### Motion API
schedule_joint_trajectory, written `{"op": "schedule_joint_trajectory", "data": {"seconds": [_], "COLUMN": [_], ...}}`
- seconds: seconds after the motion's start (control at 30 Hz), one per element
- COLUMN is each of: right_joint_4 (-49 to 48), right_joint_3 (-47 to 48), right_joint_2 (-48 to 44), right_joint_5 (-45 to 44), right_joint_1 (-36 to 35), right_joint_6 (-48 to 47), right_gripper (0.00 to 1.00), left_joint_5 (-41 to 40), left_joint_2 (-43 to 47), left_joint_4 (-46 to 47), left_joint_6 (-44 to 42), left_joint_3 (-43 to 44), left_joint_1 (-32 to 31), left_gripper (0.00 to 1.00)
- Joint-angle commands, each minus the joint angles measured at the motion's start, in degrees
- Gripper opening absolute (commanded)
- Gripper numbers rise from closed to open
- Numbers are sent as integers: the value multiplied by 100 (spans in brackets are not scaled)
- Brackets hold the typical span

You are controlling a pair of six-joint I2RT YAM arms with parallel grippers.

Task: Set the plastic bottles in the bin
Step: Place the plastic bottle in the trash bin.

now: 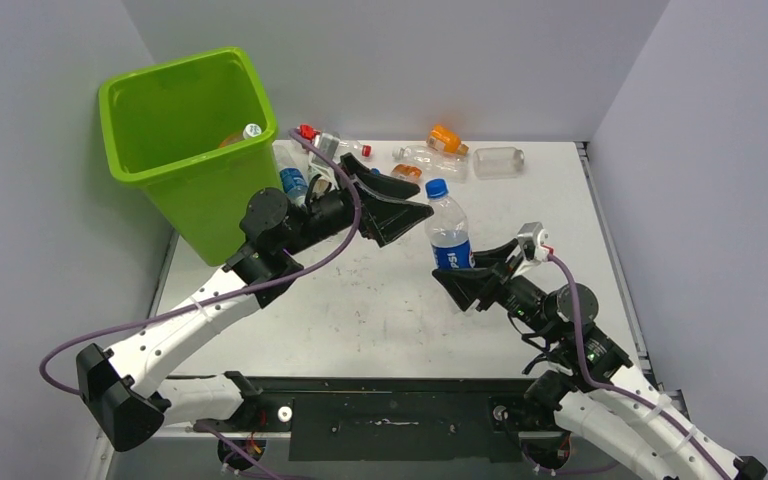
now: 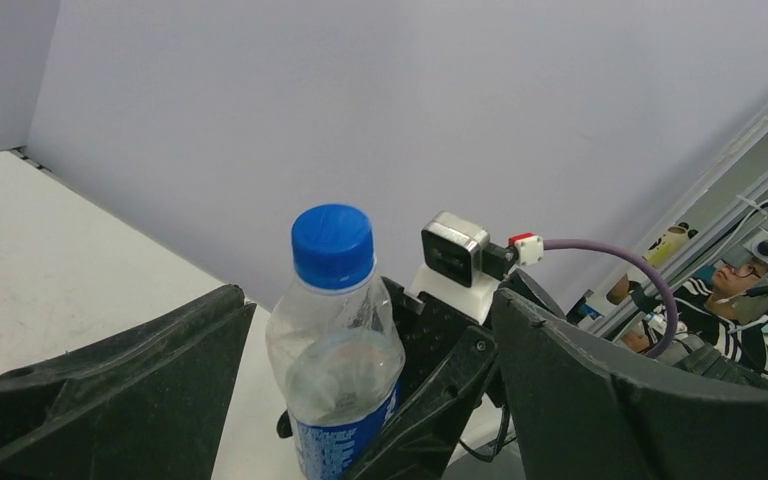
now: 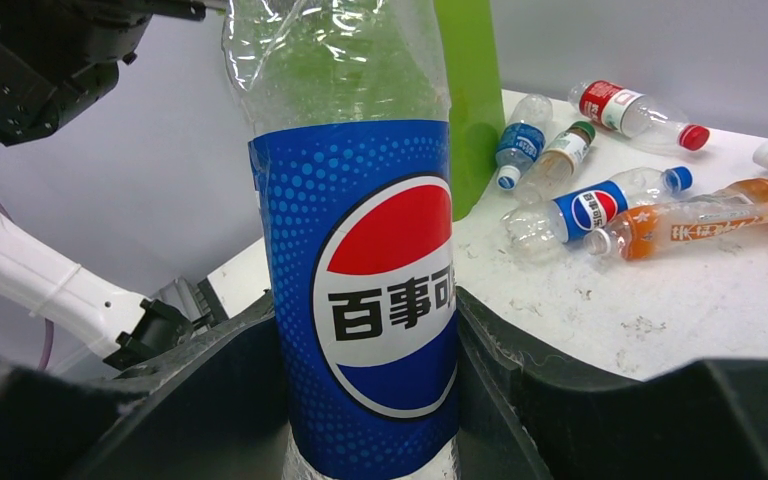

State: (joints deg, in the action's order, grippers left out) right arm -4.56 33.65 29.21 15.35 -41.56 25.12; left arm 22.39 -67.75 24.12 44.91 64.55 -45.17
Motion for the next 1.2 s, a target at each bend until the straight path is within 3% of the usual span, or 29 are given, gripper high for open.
{"op": "schedule_joint_trajectory", "data": {"seconds": [0.0, 0.17, 0.3, 0.5, 0.53, 0.57, 0.63, 0.73, 0.77, 0.8, 0.93, 1.03, 1.17], "right_joint_4": [-540, -555, -522, -467, -436, -372, -140, 251, 417, 639, 1140, 1256, 1161], "right_joint_3": [-51, -17, 10, 55, 78, 122, 295, 561, 643, 765, 1006, 931, 696], "right_joint_2": [150, 241, 283, 322, 343, 371, 440, 347, 275, 199, -121, -365, -542], "right_joint_5": [290, 377, 407, 471, 484, 492, 445, 254, 175, 78, -336, -748, -929], "right_joint_1": [22, 10, 7, -14, -24, -22, -24, -28, 763, 68, -25, -28, -31], "right_joint_6": [85, 100, 90, 100, 118, 151, 190, 159, 121, 72, -128, -174, -115], "right_gripper": [42, 42, 42, 44, 51, 68, 96, 90, 90, 90, 90, 90, 90], "left_joint_5": [171, 163, 149, 152, 105, 43, -160, -535, -721, -955, -2530, -3950, -5074], "left_joint_2": [-185, -392, -481, -493, -461, -422, -302, 3, 185, 347, 918, 1154, 1173], "left_joint_4": [174, -31, -80, -219, -254, -338, -574, -1031, -1270, -1533, -2291, -2123, -1146], "left_joint_6": [52, -93, -191, -410, -475, -552, -781, -1277, -1611, -1905, -3430, -4839, -6429], "left_joint_3": [520, 736, 797, 871, 888, 915, 1003, 1194, 1336, 1453, 1953, 2208, 2381], "left_joint_1": [-36, -113, -209, -299, -302, -298, -272, -165, -87, -5, 295, 321, 386], "left_gripper": [89, 80, 66, 16, 5, 0, 0, 0, 0, 0, 0, 0, 0]}}
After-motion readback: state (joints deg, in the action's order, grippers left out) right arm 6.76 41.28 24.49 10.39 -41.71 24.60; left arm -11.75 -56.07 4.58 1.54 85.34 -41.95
